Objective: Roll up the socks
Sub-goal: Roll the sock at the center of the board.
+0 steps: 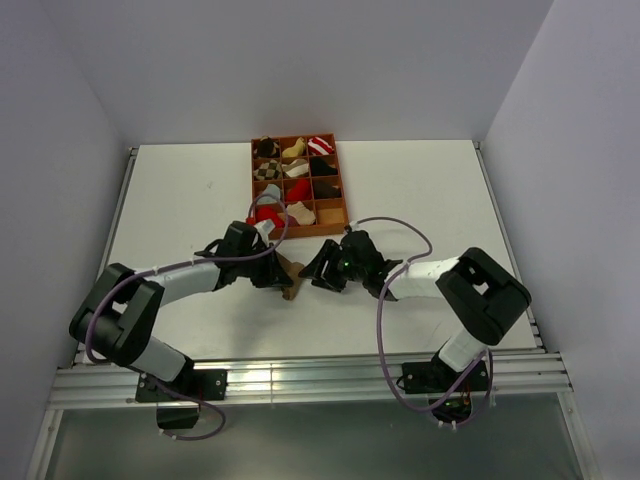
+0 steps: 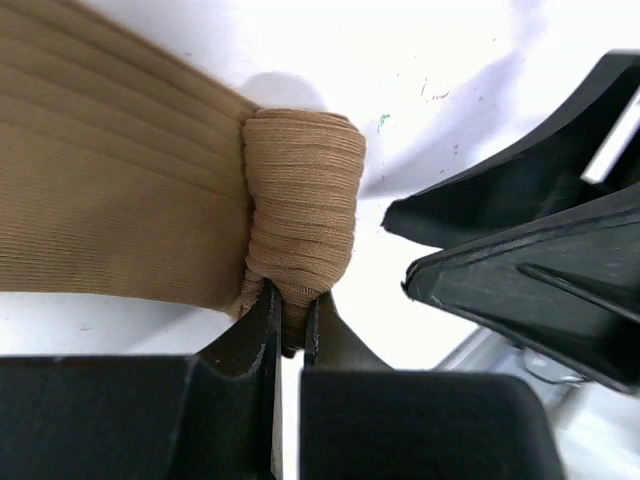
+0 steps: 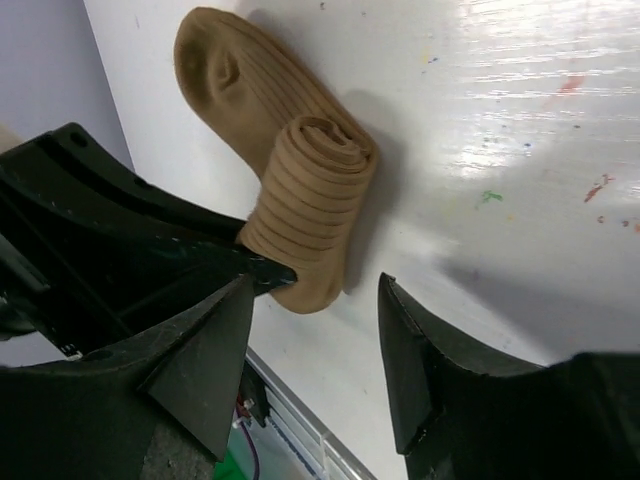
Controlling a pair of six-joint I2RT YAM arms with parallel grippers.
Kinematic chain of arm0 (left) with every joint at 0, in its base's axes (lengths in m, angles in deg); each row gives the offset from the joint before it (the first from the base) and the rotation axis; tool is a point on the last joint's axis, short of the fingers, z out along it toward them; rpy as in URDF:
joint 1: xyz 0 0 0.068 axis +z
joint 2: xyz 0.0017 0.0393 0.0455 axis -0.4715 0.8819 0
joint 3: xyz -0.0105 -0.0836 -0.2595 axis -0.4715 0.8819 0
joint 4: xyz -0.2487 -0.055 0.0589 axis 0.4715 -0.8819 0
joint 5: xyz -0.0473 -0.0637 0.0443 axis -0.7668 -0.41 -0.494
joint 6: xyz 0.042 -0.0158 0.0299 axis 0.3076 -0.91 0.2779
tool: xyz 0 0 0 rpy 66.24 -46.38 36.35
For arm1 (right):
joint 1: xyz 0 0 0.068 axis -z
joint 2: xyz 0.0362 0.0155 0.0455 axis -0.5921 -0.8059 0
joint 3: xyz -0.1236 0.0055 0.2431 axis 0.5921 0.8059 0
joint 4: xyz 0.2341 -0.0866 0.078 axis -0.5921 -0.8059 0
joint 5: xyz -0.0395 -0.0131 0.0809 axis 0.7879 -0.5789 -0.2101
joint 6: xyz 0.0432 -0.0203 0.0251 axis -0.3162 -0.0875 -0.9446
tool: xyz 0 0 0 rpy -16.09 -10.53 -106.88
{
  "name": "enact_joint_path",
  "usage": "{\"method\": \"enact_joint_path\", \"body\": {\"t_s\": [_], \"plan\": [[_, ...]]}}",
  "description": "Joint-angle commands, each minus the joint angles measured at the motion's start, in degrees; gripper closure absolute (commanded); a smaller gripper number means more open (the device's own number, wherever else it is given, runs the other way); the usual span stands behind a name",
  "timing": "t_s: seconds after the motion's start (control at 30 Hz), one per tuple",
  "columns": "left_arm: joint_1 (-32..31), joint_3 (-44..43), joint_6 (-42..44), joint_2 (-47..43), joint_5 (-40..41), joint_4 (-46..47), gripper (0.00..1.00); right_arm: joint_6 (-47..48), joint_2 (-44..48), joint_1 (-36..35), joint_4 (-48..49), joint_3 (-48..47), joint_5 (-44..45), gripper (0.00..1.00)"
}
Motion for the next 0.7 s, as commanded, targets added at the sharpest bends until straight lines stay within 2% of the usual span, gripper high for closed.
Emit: {"method": "enact_joint_path", "body": {"t_s": [0.0, 0.13, 0.67], "plan": [[3.24, 1.54, -3.53, 1.93, -9.92, 3.38, 0.99, -2.26, -0.78, 0.39, 7.08, 1.75, 2.02, 0.41], [6.32, 1.11, -4.68, 4.83, -12.91, 3.75, 0.99, -3.31, -3.67, 0.39, 11.39, 2.28, 2.11, 0.43], [8.7, -1.79, -4.06, 12.39, -10.63, -1.35, 0.98, -4.81, -14.4, -0.23, 16.49, -1.58, 0.44, 0.45]]}}
